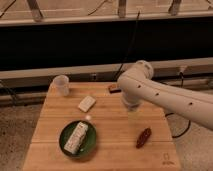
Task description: Move the arm in a circular motion
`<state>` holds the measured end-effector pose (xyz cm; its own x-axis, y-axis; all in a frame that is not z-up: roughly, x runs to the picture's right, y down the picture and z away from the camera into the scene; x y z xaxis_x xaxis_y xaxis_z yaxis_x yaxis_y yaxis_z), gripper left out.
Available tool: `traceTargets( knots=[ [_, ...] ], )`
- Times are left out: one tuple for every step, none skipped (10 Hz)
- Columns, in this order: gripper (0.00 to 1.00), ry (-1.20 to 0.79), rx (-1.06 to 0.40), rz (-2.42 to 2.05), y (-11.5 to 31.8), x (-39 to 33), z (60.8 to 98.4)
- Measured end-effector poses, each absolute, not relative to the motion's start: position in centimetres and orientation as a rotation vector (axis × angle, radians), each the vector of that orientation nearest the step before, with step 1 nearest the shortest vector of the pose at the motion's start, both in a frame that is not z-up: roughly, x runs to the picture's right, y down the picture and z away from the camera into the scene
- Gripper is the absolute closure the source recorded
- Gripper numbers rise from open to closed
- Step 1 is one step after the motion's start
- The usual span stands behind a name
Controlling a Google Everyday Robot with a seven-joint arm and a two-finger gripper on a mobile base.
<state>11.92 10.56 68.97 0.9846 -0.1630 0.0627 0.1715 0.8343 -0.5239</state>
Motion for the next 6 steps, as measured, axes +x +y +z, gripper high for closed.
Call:
traceTargets(
  knots=[
    [0.2,-0.018,-0.557,-0.176,10.55,11.99,68.93],
    [0.2,-0.018,-0.558,-0.179,10.54,11.93,68.98],
    [0.2,-0.02,-0.562,-0.186,10.63,11.68,69.02],
    [0.2,-0.02,-0.564,-0.188,10.76,11.74,68.97],
    [0.2,-0.021,-0.567,-0.186,10.79,11.91,68.88],
    [0.2,-0.023,-0.569,-0.19,10.92,11.85,68.93]
  ],
)
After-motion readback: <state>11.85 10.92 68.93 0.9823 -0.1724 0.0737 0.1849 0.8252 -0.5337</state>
